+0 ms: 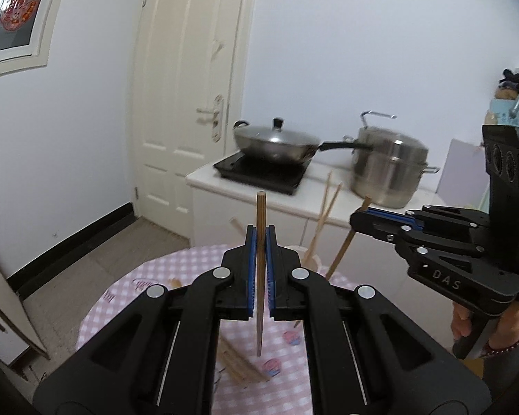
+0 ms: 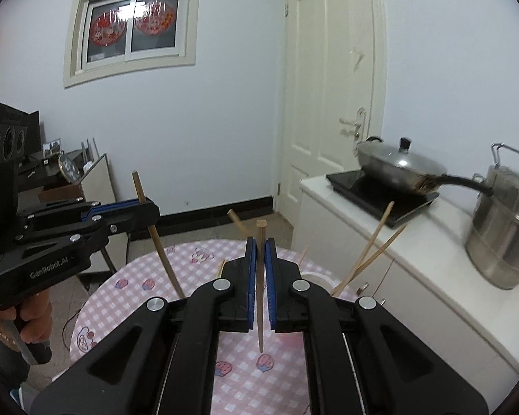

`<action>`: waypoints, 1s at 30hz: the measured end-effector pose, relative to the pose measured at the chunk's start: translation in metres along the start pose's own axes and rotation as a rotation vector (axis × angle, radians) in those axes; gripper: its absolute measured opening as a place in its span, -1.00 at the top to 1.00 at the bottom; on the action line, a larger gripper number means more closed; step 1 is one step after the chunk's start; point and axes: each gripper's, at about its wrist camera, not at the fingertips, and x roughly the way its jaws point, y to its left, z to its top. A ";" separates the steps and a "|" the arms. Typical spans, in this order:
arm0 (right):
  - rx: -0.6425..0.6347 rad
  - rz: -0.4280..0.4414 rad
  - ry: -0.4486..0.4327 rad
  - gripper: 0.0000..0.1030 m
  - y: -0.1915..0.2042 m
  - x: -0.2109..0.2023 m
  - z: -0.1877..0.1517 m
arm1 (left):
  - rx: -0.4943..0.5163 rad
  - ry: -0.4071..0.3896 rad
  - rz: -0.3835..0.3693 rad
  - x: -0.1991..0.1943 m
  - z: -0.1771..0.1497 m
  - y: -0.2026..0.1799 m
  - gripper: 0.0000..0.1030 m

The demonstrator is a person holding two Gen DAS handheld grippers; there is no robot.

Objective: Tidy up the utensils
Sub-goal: 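Lower both held chopsticks into the pink cup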

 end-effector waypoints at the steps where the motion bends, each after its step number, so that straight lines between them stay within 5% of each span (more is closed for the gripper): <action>1: 0.003 -0.010 -0.016 0.92 -0.003 -0.004 0.004 | 0.000 -0.009 -0.008 -0.001 0.003 -0.004 0.90; 8: 0.005 -0.064 -0.081 0.92 -0.017 -0.020 0.022 | -0.023 -0.118 -0.066 -0.002 0.036 -0.031 0.90; 12: 0.012 -0.099 -0.130 0.92 -0.024 -0.025 0.034 | -0.016 -0.207 -0.033 0.006 0.052 -0.044 0.90; 17: 0.006 -0.149 -0.174 0.92 -0.030 -0.019 0.039 | -0.079 -0.223 -0.059 0.031 0.064 -0.045 0.90; 30: 0.068 -0.135 -0.080 0.92 -0.055 0.032 0.009 | -0.129 -0.156 0.028 0.107 0.033 -0.026 0.90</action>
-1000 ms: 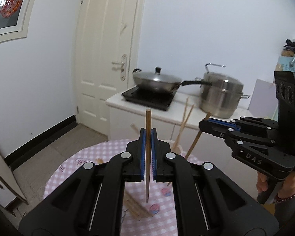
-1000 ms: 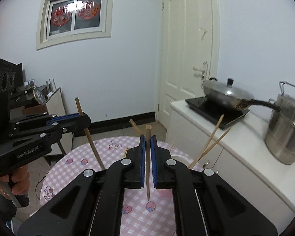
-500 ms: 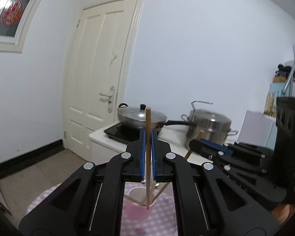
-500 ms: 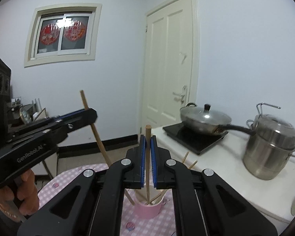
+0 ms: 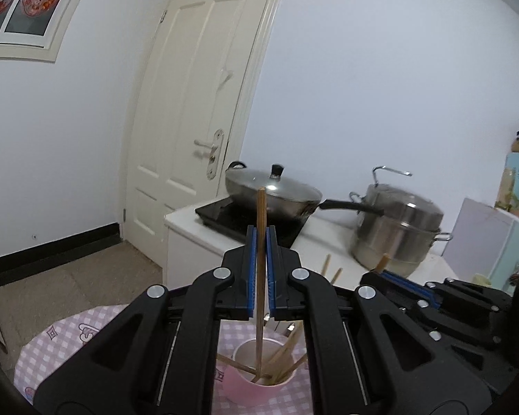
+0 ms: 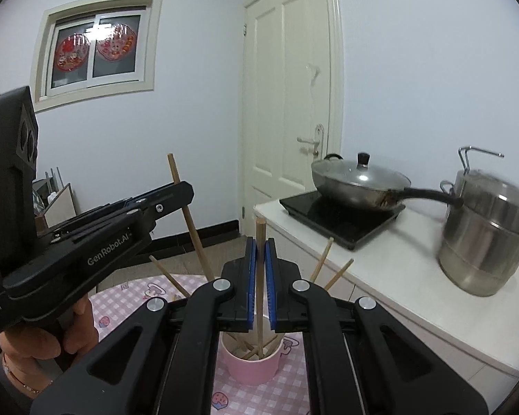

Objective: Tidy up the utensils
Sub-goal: 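Lower both held chopsticks into the pink cup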

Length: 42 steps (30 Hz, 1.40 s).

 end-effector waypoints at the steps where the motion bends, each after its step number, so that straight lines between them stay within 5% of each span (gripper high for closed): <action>1: 0.006 0.002 0.007 0.92 0.000 0.002 -0.002 | 0.000 0.013 0.005 0.005 -0.003 0.001 0.90; 15: 0.046 0.019 0.090 0.92 -0.003 0.020 -0.029 | 0.048 0.139 0.030 0.043 -0.038 0.003 0.89; 36: 0.111 0.041 0.113 0.90 -0.016 0.020 -0.030 | 0.080 0.145 0.002 0.033 -0.032 -0.002 0.87; 42: 0.120 0.042 0.103 0.61 -0.016 0.013 -0.030 | 0.086 0.153 0.006 0.027 -0.031 -0.002 0.87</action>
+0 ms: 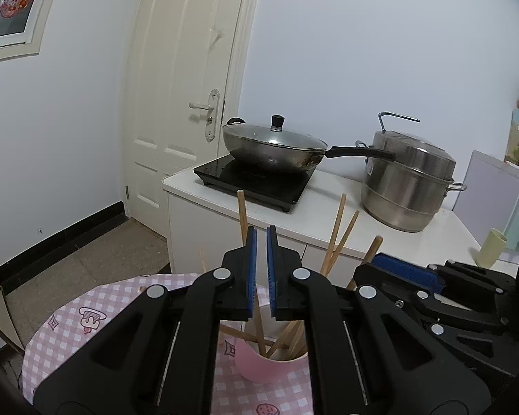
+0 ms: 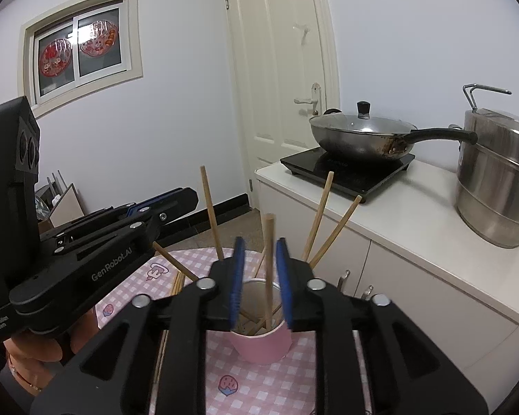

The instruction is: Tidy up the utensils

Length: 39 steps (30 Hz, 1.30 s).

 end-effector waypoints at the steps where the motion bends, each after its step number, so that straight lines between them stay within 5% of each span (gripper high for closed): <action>1: -0.001 -0.001 -0.002 0.59 0.001 -0.002 0.000 | 0.001 0.002 0.000 -0.001 0.000 0.000 0.87; 5: -0.011 -0.007 -0.013 0.55 0.003 -0.010 0.001 | 0.013 0.017 0.000 -0.010 -0.004 0.002 0.79; 7: -0.020 -0.010 -0.017 0.54 0.006 -0.015 0.000 | 0.021 0.025 0.008 -0.017 -0.007 0.005 0.07; 9: -0.033 -0.010 -0.015 0.54 0.011 -0.019 -0.003 | 0.022 -0.003 0.020 -0.032 -0.012 0.010 -0.14; 19: -0.097 0.037 0.049 0.54 0.047 -0.012 -0.028 | 0.044 0.077 0.088 -0.064 -0.038 0.048 -0.14; 30: -0.166 0.097 0.191 0.54 0.089 0.031 -0.068 | -0.032 0.314 0.178 -0.054 -0.089 0.115 -0.14; 39: -0.200 0.139 0.349 0.54 0.115 0.081 -0.105 | -0.124 0.515 0.134 -0.017 -0.134 0.147 -0.14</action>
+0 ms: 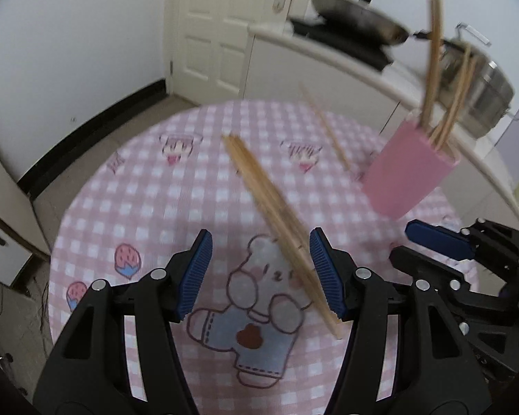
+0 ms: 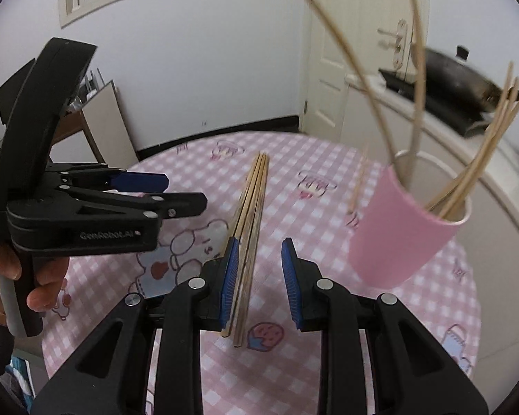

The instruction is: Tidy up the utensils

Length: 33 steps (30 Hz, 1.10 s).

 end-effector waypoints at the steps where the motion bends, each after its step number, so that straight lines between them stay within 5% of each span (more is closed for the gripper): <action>1: 0.001 0.002 0.014 0.54 0.000 0.005 -0.001 | -0.005 0.024 -0.003 0.008 -0.002 0.001 -0.14; 10: -0.001 0.004 0.112 0.54 -0.006 0.038 -0.012 | 0.000 0.093 0.011 0.035 -0.008 -0.003 -0.14; 33: 0.024 0.027 0.127 0.46 -0.012 0.043 -0.021 | 0.046 0.131 0.089 0.053 -0.006 -0.016 -0.26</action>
